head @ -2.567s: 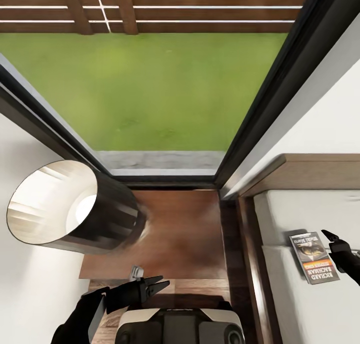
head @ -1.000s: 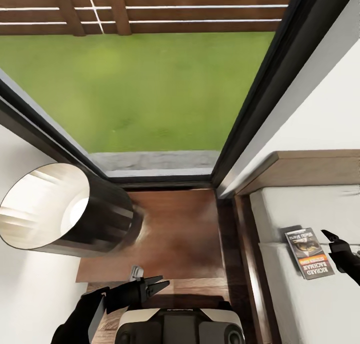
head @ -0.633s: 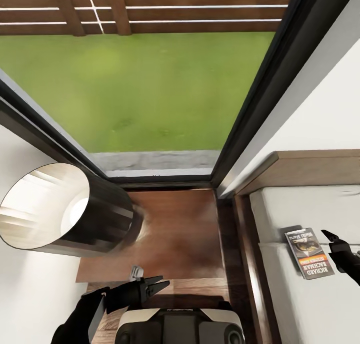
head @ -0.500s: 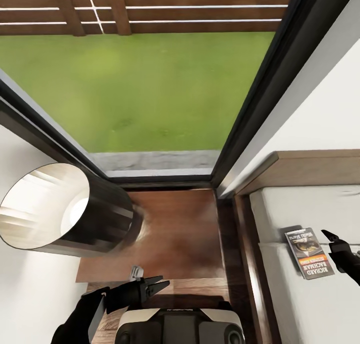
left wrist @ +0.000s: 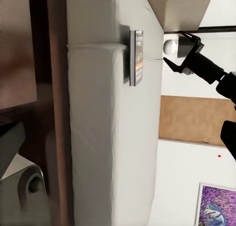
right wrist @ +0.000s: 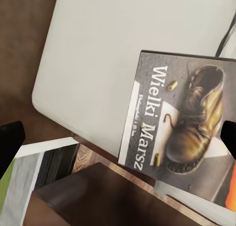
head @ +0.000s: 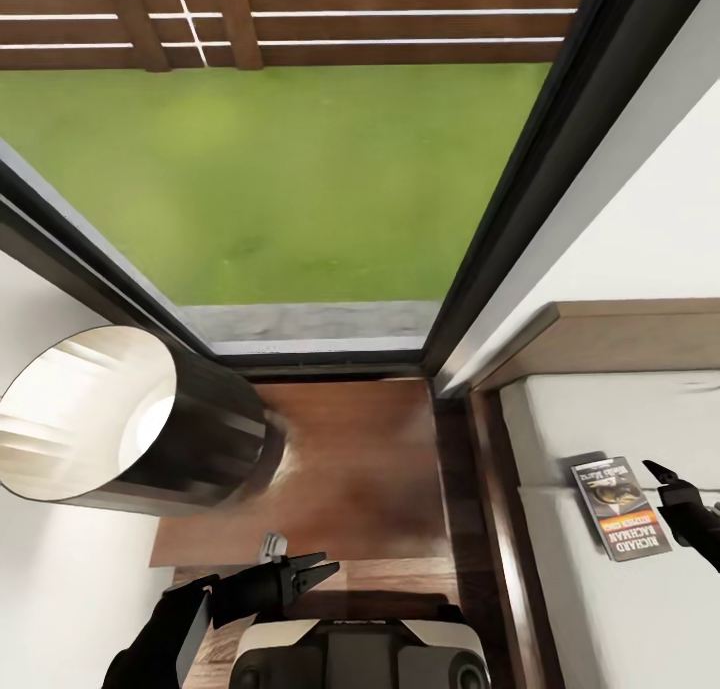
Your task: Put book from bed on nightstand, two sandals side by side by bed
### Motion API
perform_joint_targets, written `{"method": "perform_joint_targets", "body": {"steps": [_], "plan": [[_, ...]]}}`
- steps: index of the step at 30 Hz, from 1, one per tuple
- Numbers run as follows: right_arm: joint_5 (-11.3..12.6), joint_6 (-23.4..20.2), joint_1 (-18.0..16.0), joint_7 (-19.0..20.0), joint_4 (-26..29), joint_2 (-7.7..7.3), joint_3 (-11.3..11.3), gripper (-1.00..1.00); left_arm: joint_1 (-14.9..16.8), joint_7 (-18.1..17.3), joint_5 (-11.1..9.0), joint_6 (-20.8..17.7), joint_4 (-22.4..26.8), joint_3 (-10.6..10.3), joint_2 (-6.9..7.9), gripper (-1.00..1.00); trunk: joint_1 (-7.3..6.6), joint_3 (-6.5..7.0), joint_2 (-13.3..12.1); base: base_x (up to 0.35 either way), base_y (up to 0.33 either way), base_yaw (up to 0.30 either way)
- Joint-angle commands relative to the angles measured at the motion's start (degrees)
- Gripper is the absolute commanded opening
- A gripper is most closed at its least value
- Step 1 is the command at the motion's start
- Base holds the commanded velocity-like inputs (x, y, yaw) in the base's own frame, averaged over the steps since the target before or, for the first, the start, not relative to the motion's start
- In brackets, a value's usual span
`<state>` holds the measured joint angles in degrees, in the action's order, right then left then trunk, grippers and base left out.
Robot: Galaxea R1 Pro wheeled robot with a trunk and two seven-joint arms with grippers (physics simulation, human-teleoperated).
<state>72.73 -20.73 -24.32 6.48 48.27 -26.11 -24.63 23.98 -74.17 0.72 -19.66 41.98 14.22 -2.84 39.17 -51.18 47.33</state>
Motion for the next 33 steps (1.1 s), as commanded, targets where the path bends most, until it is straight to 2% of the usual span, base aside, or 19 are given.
{"method": "perform_joint_targets", "body": {"steps": [1,11,22,33], "plan": [[0.22,-0.36,-0.03,0.11,-0.02,0.01,-0.15,1.0,0.02,-0.27,0.08,-0.61,0.03,0.21,-0.06,1.0,0.23,-0.22,0.45,0.0,0.0,0.0],[0.22,-0.36,-0.03,0.11,-0.02,0.01,-0.15,1.0,0.02,-0.27,0.08,-0.61,0.02,0.23,-0.06,1.0,2.43,-2.01,4.46,0.0,0.0,0.0],[0.22,-0.36,-0.03,0.11,0.2,0.0,-0.15,1.0,0.02,-0.36,0.08,-0.64,0.02,0.26,-0.06,1.0,2.43,-2.01,4.46,0.0,0.0,-0.004],[0.22,-0.41,-0.03,0.11,0.24,-0.01,-0.15,1.0,0.02,-0.36,0.08,-0.64,0.03,0.25,-0.05,1.0,2.43,-2.01,4.46,0.0,0.0,-0.11]]}}
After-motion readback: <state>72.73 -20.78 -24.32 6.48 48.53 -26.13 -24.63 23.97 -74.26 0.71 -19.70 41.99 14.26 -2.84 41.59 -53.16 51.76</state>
